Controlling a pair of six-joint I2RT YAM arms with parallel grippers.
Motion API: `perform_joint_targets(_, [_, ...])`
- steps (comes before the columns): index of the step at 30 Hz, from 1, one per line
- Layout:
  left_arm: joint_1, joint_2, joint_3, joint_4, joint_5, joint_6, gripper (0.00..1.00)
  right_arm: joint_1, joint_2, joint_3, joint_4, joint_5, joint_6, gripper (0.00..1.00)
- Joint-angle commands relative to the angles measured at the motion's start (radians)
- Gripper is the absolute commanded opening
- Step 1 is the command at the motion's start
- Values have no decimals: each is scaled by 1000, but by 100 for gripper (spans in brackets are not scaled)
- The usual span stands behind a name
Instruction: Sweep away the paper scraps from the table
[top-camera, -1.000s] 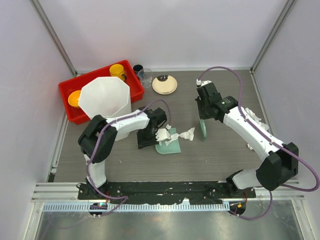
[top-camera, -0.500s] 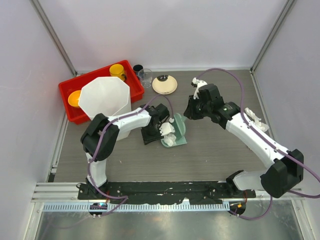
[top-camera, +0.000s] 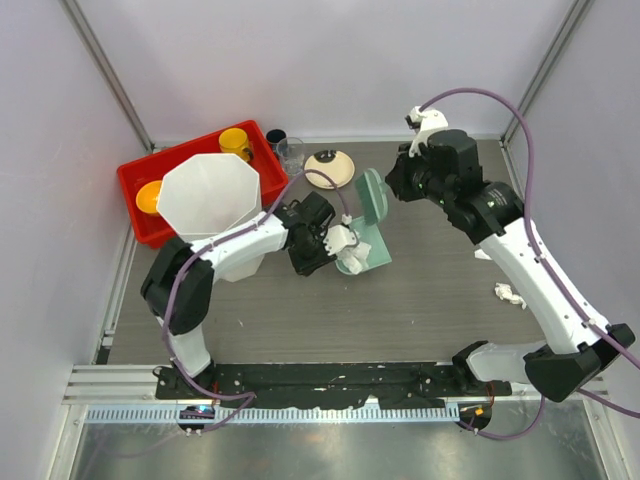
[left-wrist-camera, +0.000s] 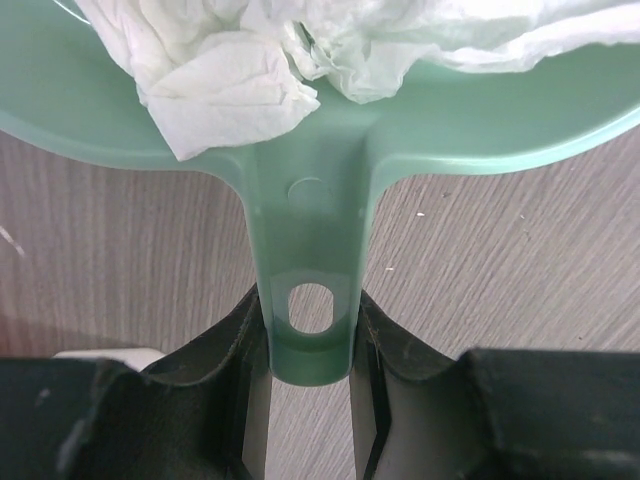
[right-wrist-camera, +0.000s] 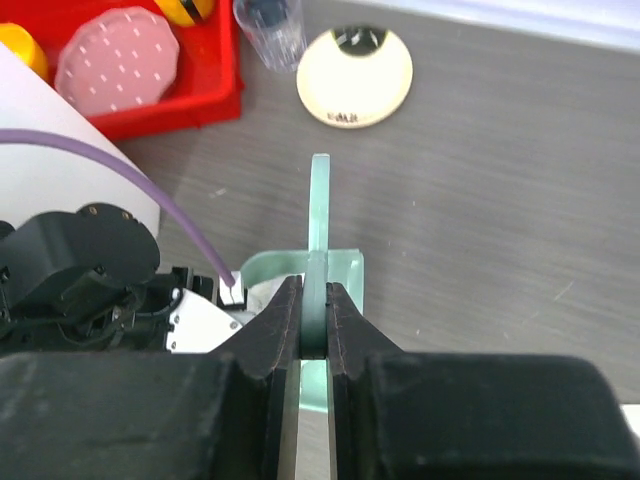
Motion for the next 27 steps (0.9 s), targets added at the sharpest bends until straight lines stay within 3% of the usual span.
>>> perform_joint_targets(1, [9, -80, 59, 19, 37, -33, 0, 3, -23, 112, -9, 40, -65, 1])
perform_joint_targets(5, [12, -108, 149, -73, 50, -39, 0, 3, -33, 203, -44, 145, -92, 1])
perform_joint_targets(10, [14, -129, 307, -176, -34, -124, 0, 3, -61, 436, -170, 303, -153, 1])
perform_joint_targets(13, [14, -148, 363, -251, -55, -142, 0, 5, -116, 492, -156, 432, -190, 1])
perform_joint_targets(17, [14, -151, 465, -328, -104, -156, 0, 3, -151, 460, -144, 498, -214, 1])
perform_joint_targets(27, [47, -191, 720, -491, -221, -170, 0, 3, -119, 241, -110, 340, -197, 1])
